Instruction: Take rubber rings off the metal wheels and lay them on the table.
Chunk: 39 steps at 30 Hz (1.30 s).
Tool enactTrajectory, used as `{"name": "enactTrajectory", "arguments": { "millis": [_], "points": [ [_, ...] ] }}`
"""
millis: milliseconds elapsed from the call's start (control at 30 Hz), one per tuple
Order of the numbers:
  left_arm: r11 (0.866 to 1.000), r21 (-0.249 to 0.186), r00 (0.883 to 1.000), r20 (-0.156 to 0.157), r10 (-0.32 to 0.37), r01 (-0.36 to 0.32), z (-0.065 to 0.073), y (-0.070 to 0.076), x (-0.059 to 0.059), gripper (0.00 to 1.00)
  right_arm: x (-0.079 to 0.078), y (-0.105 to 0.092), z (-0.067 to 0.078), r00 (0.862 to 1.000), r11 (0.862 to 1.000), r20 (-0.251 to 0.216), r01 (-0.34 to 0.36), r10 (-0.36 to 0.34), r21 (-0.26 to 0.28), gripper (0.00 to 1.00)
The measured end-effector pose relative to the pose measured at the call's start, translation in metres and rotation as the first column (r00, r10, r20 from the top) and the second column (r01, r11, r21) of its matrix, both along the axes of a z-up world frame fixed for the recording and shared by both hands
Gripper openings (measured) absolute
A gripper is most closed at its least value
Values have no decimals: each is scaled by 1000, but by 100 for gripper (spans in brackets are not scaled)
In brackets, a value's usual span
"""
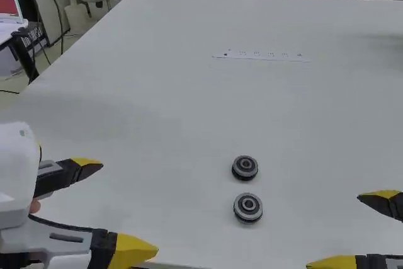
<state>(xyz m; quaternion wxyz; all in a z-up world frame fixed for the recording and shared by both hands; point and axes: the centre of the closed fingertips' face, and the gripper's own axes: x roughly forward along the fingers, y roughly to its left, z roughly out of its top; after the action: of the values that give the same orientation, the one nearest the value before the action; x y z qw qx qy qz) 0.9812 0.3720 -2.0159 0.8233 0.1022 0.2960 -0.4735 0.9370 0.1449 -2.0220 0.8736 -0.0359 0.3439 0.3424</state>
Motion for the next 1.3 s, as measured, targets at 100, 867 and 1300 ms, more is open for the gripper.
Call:
{"name": "enactTrajectory", "arguments": {
  "millis": [100, 867, 1300],
  "points": [
    [1000, -1, 1000, 0, 0, 0, 0, 0, 0, 97, 0, 0, 0, 1000, 1000, 1, 2, -2, 1, 88],
    [1000, -11, 1000, -2, 1, -1, 1, -1, -1, 97, -1, 0, -1, 1000, 1000, -9, 2, -2, -2, 88],
    [1000, -10, 1000, -8, -11, 11, 0, -3, -2, 97, 0, -1, -1, 1000, 1000, -9, 13, -13, 4, 88]
  ]
}}
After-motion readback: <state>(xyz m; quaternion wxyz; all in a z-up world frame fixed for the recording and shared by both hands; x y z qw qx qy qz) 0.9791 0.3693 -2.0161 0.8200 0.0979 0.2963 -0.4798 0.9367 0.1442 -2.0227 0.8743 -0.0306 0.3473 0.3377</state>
